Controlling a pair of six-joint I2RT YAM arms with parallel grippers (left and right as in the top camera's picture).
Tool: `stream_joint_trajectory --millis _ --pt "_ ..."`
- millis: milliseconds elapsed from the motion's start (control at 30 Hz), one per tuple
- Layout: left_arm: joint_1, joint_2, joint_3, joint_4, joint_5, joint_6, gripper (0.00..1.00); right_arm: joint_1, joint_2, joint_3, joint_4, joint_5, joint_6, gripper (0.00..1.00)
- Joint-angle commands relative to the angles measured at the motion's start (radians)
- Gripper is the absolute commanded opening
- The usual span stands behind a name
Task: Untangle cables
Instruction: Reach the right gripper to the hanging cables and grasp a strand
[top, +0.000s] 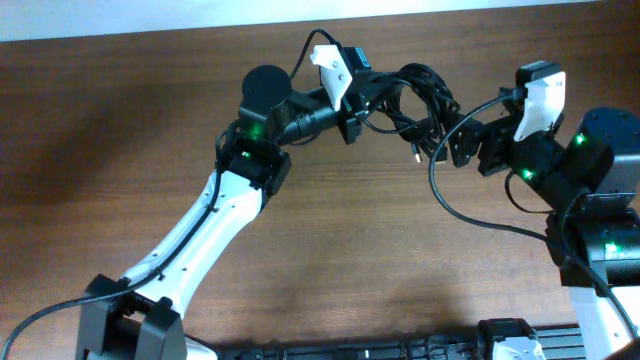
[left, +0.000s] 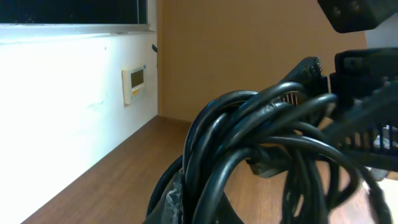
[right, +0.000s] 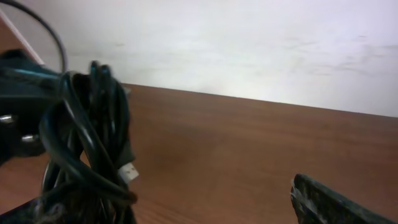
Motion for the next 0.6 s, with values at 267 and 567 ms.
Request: stream_joint_trajectory --millis 267,567 --pt "-0.015 -0.039 0.016 -0.014 0.121 0.1 0.0 -0.001 0.013 0.016 0.007 0.211 -0.002 0.98" --pt "0.073 -0.039 0.016 -0.009 0.016 0.1 0.0 -0.001 -0.002 0.016 -0.047 0.036 -0.083 0.98"
